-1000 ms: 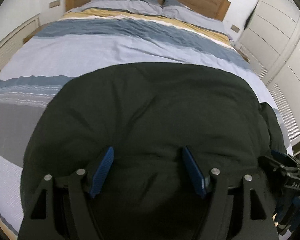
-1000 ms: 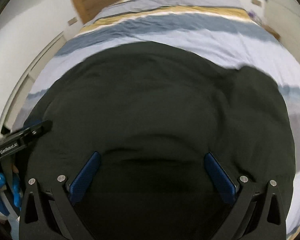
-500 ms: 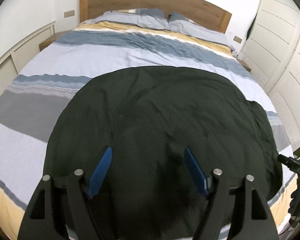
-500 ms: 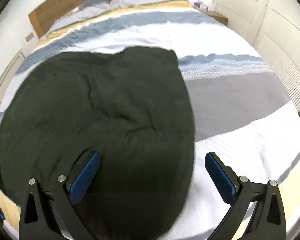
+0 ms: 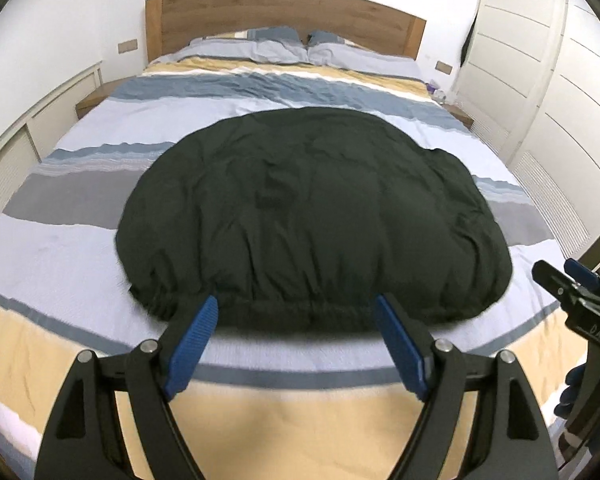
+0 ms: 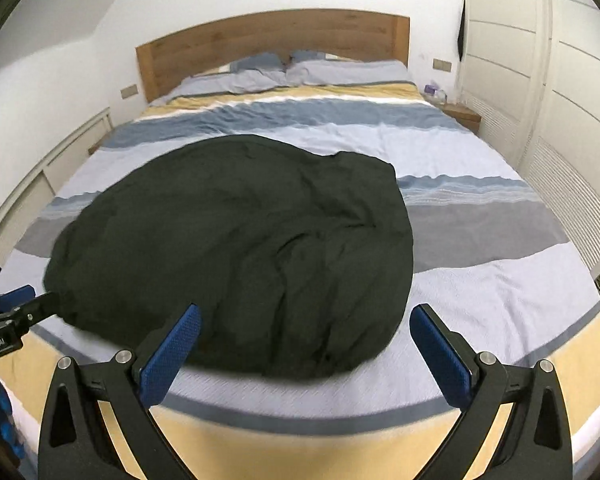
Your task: Fold large clothes
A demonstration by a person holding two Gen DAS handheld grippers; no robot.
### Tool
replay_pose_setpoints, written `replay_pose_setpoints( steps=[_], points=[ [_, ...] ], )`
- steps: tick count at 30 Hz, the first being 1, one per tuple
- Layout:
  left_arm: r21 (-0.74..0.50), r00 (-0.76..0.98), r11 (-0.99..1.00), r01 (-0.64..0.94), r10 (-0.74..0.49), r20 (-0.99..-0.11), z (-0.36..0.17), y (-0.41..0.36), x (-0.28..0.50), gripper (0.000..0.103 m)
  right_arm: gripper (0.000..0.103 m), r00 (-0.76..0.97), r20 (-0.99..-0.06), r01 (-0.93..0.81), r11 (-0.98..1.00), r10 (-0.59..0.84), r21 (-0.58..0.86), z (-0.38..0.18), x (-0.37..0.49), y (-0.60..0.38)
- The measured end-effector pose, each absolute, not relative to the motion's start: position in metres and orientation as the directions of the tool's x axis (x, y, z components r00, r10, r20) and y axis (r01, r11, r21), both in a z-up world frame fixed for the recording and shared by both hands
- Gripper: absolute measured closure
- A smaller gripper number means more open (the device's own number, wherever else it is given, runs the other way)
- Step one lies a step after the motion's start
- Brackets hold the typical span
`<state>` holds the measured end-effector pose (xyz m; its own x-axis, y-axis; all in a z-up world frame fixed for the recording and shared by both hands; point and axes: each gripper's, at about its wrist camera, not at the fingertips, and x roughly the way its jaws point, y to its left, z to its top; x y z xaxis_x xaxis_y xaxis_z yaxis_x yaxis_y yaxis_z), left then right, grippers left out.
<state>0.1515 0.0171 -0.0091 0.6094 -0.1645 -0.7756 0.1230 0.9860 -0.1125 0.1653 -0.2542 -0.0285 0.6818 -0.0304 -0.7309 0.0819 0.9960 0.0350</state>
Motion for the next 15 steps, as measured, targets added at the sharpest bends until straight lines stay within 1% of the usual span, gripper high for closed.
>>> replay_pose_setpoints(
  steps=[4, 8, 15],
  points=[
    [-0.087, 0.624, 0.989, 0.116, -0.141, -0.768, 0.003, 0.015, 0.128, 0.023, 0.001, 0.719, -0.694, 0.059, 0.998, -0.036, 0.009, -0.019, 0.135, -0.239],
    [-0.049, 0.65, 0.994, 0.1, -0.103, -0.753, 0.011, 0.015, 0.112, 0.023, 0.001, 0.731, -0.681, 0.08, 0.997, -0.047, 0.018, -0.016, 0.12, -0.237],
    [-0.041, 0.645, 0.993, 0.115, -0.106, -0.757, 0.014, 0.013, 0.095, 0.023, 0.001, 0.71, -0.702, 0.088, 0.996, -0.053, 0.013, -0.025, 0.104, -0.24]
  ],
)
